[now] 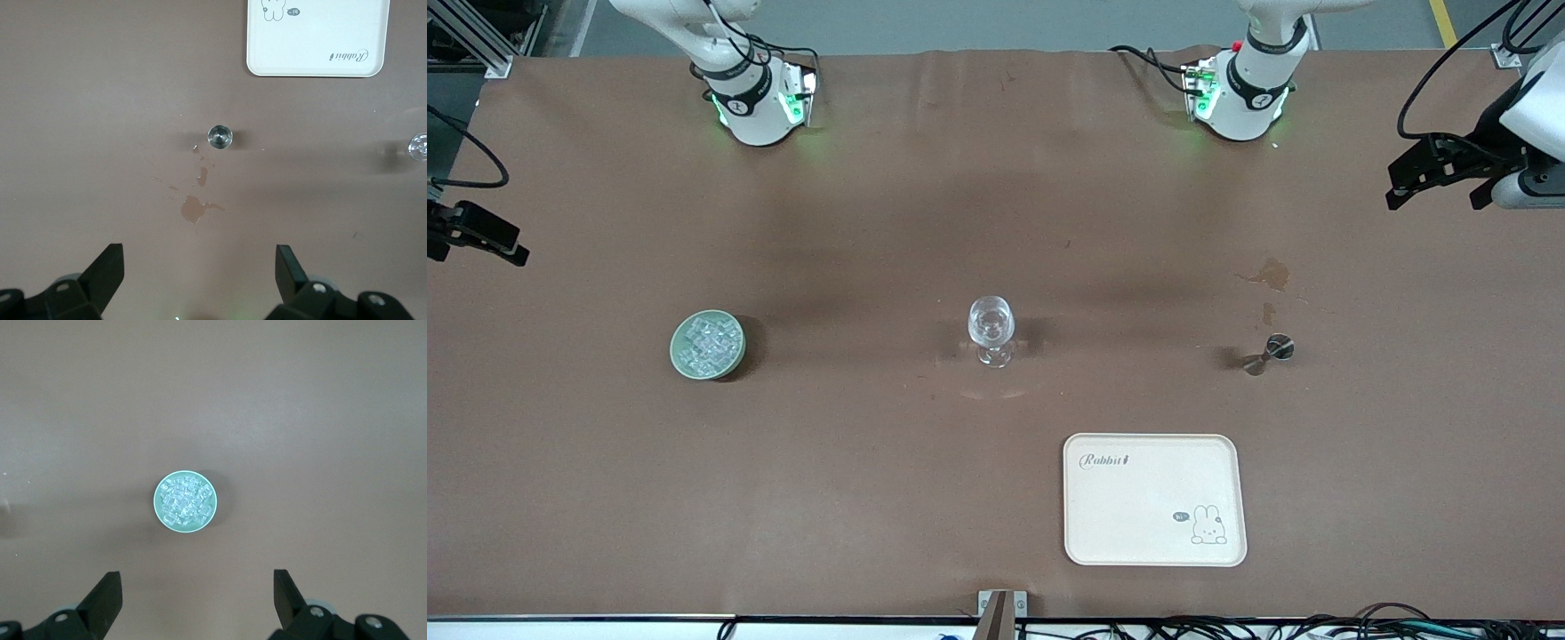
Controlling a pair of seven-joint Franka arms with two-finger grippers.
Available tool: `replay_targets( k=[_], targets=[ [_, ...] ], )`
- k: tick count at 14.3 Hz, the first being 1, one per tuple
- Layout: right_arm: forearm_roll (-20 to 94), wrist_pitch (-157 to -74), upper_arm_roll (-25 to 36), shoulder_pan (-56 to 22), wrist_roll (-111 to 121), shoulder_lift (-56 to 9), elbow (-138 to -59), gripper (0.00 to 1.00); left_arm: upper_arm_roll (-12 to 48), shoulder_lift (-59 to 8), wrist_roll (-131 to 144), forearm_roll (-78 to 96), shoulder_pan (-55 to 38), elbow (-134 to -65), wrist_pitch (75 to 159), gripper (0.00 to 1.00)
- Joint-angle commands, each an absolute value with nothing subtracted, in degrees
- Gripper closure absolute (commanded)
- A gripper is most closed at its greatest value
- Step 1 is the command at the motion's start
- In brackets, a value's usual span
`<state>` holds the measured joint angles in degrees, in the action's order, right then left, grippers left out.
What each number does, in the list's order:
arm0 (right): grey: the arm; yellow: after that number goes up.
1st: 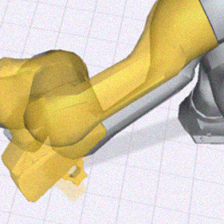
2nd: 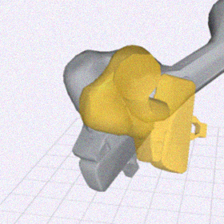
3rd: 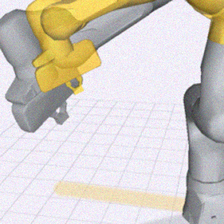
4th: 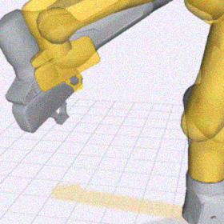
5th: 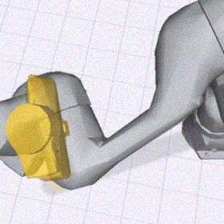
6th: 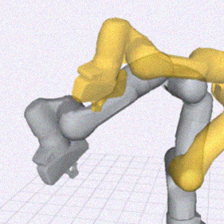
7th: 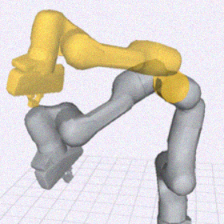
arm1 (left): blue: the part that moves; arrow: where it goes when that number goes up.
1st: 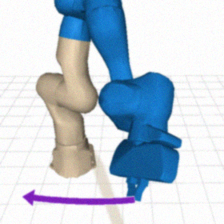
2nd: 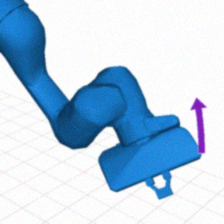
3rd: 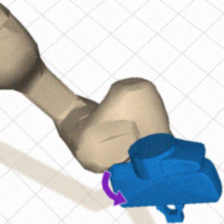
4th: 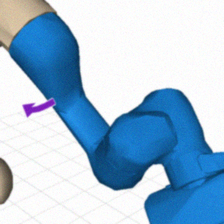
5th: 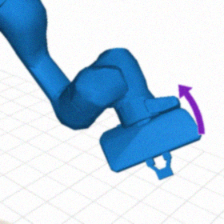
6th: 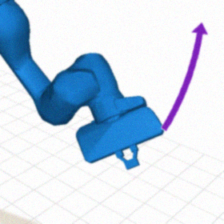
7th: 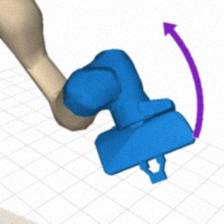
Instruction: Pour wine and add ice with both arms
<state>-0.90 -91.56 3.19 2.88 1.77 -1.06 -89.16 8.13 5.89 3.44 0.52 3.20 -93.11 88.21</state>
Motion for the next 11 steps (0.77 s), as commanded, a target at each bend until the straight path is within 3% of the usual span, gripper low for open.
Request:
replay_targets(
  k=[1, 6, 11],
  targets=[
    [0.00, -91.49, 2.64, 3.69, 2.29, -1.05, -89.12, 0.00, 8.35, 5.89, 3.16, 1.23, 3.34, -92.20, 87.27, 0.00],
    [0.09, -91.41, 2.64, 3.60, 2.20, -1.05, -89.12, 0.00, 8.26, 4.57, 2.90, 1.23, 3.60, -90.88, 87.36, 0.00],
    [0.44, -92.98, 2.64, 3.34, 2.29, -1.23, -92.89, 0.00, 7.47, 2.47, 1.51, 7.43, 6.05, -94.03, 91.30, 0.00]
  ],
)
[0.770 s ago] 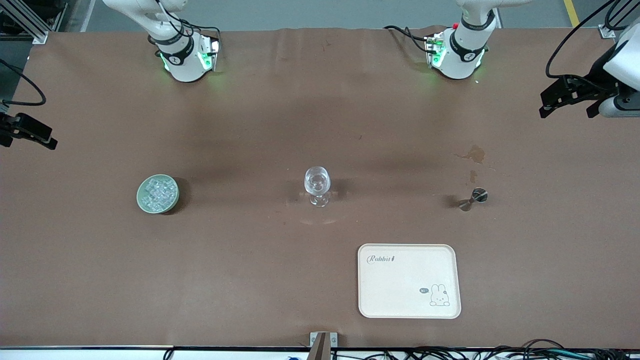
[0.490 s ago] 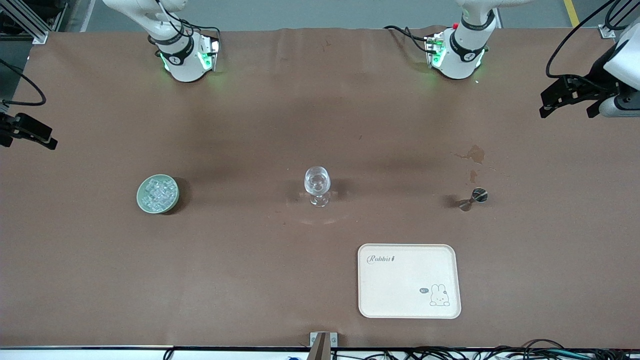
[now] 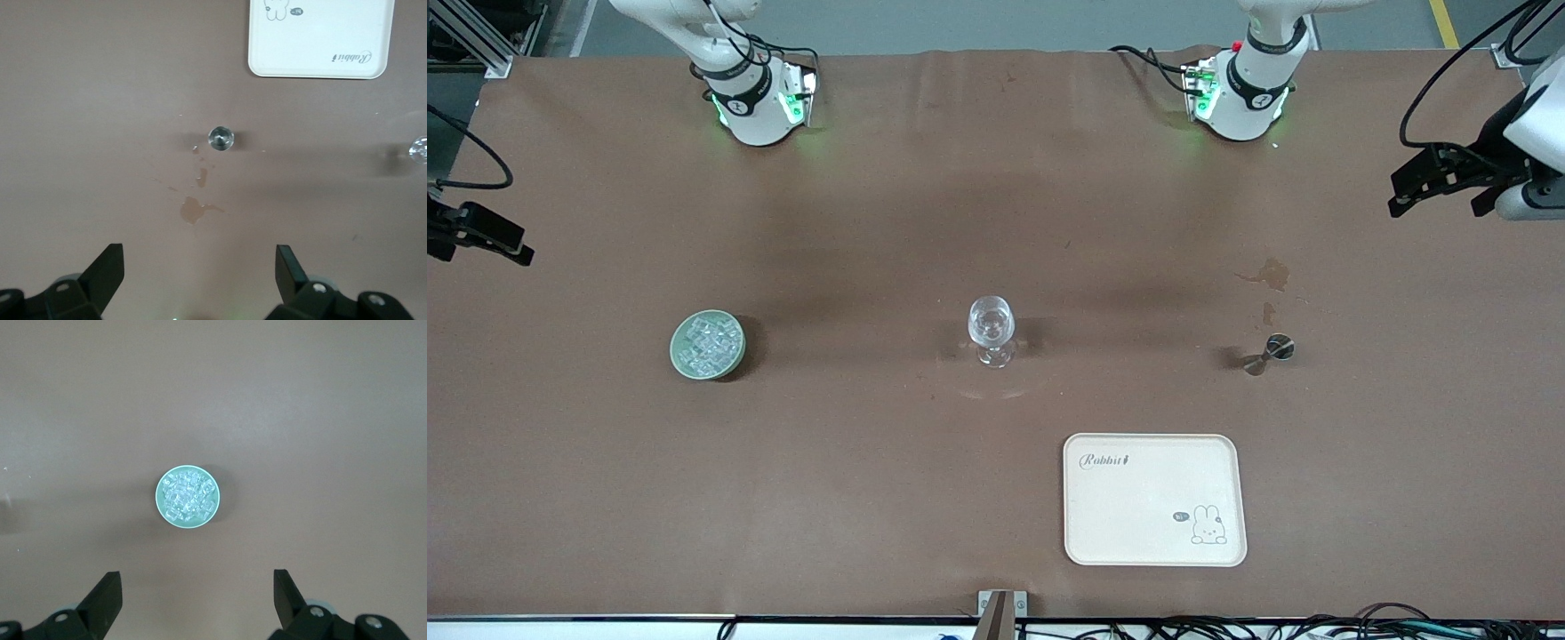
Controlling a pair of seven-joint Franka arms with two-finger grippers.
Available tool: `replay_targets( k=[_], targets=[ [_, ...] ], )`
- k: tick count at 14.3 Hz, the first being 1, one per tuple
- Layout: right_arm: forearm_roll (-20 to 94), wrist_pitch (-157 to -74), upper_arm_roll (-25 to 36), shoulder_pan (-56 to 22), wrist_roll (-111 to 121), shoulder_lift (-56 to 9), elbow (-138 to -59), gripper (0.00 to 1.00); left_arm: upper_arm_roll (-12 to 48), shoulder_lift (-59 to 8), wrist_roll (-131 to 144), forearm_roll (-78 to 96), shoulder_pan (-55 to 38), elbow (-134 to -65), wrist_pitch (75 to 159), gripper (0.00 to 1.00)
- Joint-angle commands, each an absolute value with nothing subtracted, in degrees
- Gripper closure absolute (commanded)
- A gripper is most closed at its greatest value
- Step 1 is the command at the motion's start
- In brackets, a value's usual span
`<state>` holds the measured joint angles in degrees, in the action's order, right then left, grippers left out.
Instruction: Pour wine and add ice with both arms
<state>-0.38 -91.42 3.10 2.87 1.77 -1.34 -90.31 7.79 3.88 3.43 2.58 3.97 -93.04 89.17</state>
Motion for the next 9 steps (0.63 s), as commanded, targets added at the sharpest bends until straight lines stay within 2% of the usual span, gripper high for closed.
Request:
replay_targets(
  k=[1, 5, 9],
  targets=[
    [0.44, -94.55, 2.64, 3.34, 2.29, -1.14, -94.99, 0.00, 7.47, 1.59, -1.99, 10.43, 8.24, -95.26, 92.80, 0.00],
    [0.44, -102.46, 2.64, 3.34, 1.50, -1.05, -103.69, 0.00, 7.47, -0.44, -17.64, 13.79, 11.69, -102.28, 101.75, 0.00],
    [1.14, -119.14, 2.55, 3.25, 1.32, -1.40, -115.82, 0.00, 7.47, -0.88, -30.21, 18.88, 12.92, -110.99, 111.95, 0.00]
  ],
)
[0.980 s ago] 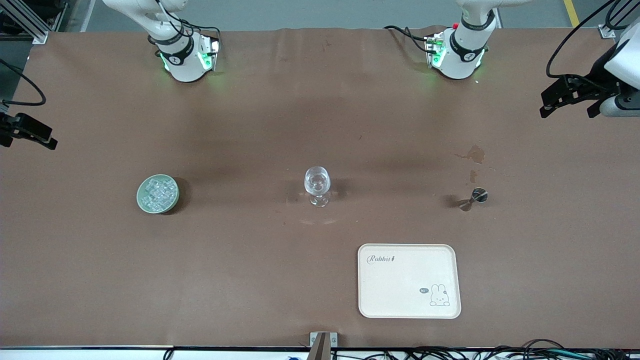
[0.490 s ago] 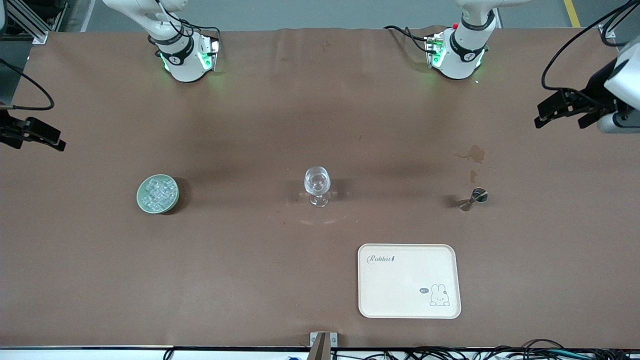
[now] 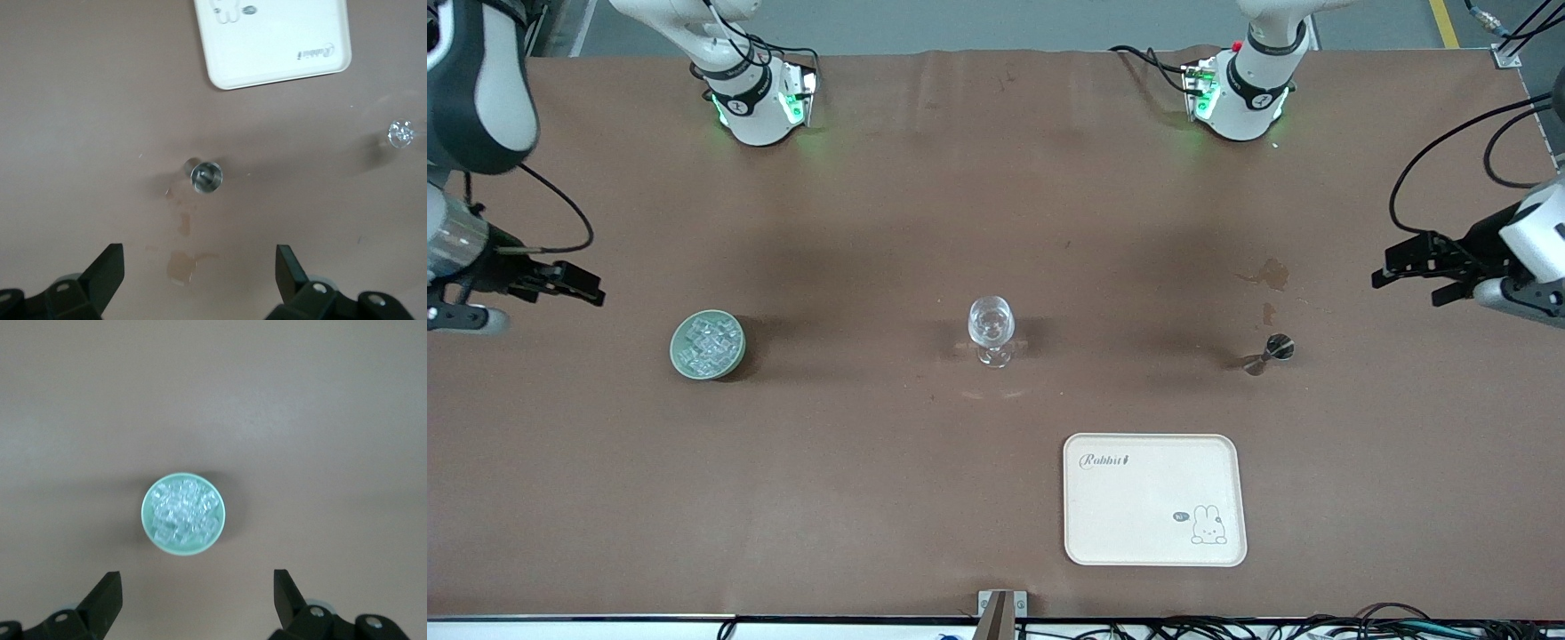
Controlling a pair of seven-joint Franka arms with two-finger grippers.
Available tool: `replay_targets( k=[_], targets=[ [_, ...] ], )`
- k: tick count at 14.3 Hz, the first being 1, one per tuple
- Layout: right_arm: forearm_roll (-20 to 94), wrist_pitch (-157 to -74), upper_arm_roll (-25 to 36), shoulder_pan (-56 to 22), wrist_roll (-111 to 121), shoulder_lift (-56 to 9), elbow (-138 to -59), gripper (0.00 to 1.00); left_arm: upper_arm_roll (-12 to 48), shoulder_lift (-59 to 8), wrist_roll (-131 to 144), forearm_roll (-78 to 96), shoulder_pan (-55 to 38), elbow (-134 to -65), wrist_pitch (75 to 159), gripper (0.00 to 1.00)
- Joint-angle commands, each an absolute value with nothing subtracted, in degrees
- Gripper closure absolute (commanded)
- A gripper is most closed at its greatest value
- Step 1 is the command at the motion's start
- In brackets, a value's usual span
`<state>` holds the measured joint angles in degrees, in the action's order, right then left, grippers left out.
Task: Pour wine and add ice with both arms
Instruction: 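Reach the right gripper to the ice bowl while the left gripper reaches the jigger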
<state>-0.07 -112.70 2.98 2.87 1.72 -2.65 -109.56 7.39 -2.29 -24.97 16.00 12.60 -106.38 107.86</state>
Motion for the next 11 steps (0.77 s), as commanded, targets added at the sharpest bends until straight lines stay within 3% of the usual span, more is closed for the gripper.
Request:
replay_targets(
  k=[1, 6, 11],
  targets=[
    [1.66, -122.14, 2.55, 3.08, 1.23, -1.58, -117.58, 0.00, 7.47, -1.05, -32.50, 19.16, 12.92, -112.22, 113.71, 0.00],
    [1.85, -136.21, 2.46, 0.62, 0.44, -7.54, -123.92, 0.00, 7.38, -4.21, -32.53, 20.47, 12.83, -113.47, 115.05, 0.00],
    [1.85, -142.99, 2.46, -0.44, 0.44, -13.87, -126.30, 0.00, 7.30, -13.51, -18.85, 26.18, 15.20, -112.24, 115.48, 0.00]
  ],
)
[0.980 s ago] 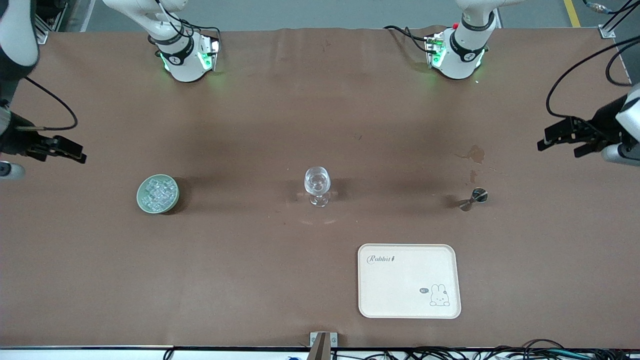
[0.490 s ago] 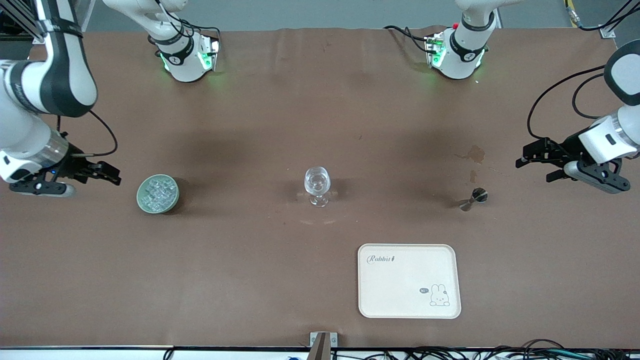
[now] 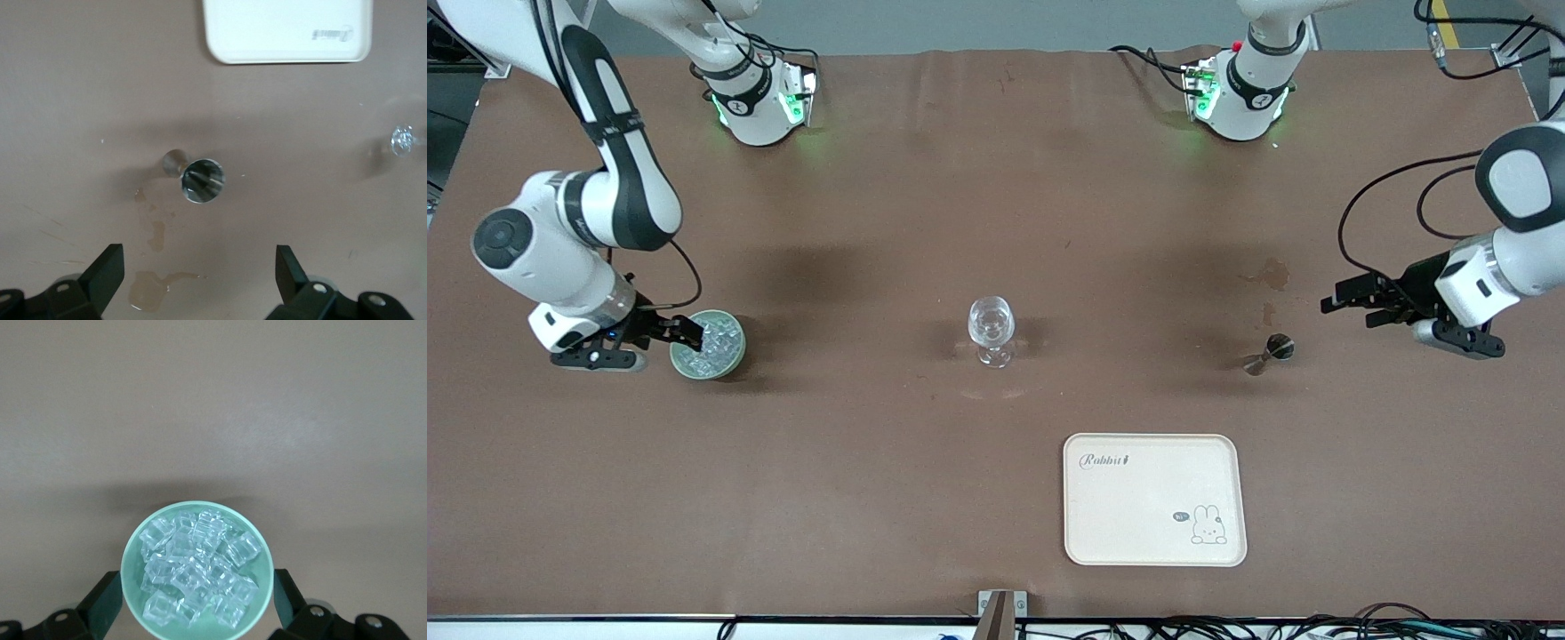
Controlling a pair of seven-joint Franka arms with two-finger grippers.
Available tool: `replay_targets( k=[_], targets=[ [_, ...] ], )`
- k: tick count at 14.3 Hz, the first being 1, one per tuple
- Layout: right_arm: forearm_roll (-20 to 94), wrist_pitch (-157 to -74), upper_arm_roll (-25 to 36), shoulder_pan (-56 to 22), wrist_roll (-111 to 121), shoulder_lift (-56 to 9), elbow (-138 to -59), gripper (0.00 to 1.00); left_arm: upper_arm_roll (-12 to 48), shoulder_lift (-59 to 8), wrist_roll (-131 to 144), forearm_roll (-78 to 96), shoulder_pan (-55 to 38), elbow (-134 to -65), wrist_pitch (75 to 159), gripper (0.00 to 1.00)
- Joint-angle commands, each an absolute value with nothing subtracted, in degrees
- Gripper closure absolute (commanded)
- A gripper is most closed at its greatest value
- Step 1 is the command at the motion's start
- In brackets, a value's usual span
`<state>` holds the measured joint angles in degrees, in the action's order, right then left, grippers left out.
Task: Pour wine and add ice with both arms
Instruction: 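Grasp an ice cube with the right gripper while the left gripper grasps the jigger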
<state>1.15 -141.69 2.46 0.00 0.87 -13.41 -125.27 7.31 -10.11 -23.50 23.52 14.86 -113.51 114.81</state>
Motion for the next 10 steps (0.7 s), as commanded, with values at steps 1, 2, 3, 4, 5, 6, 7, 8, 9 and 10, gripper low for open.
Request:
replay_targets(
  k=[1, 2, 3, 4, 5, 6, 7, 8, 9, 10],
  targets=[
    [1.85, -144.22, 2.46, -0.44, 0.44, -14.84, -126.56, 0.00, 7.29, -14.49, -15.33, 26.80, 15.38, -112.24, 116.10, 0.00],
    [1.85, -145.45, 2.46, -0.70, 0.35, -15.55, -127.43, 0.00, 7.29, -15.46, -11.73, 26.72, 15.73, -111.89, 116.89, 0.00],
    [1.85, -145.81, 2.46, -0.62, 0.35, -15.73, -127.96, 0.00, 7.29, -16.16, -9.60, 26.72, 15.82, -111.36, 116.89, 0.00],
    [1.85, -145.81, 2.46, -0.62, 0.35, -15.73, -128.75, 0.00, 7.29, -16.78, -9.06, 26.72, 15.99, -111.27, 116.89, 0.00],
    [1.85, -146.33, 2.46, -0.62, 0.35, -15.73, -129.46, 0.01, 7.29, -17.40, -8.62, 26.81, 16.34, -111.18, 116.89, 0.00],
    [1.85, -147.47, 2.46, -0.62, 0.35, -15.99, -129.81, 0.02, 7.29, -18.45, -6.70, 27.07, 17.65, -111.01, 116.89, 0.00],
    [1.85, -148.18, 2.46, -0.62, 0.35, -16.69, -129.90, 0.03, 7.38, -20.20, -3.29, 27.07, 18.10, -109.61, 116.81, 0.00],
    [1.85, -148.27, 2.37, -0.62, 0.26, -16.87, -129.99, 0.06, 7.38, -22.13, 1.19, 26.98, 18.28, -108.56, 116.46, 0.00],
    [1.85, -148.36, 2.37, -0.62, 0.26, -16.87, -129.99, 0.09, 7.38, -23.19, 5.15, 27.07, 18.28, -107.85, 116.46, 0.00],
    [1.93, -148.62, 2.29, -0.70, 0.26, -17.14, -129.99, 0.13, 7.38, -24.60, 9.45, 27.07, 18.28, -107.15, 116.46, 0.00]
  ],
)
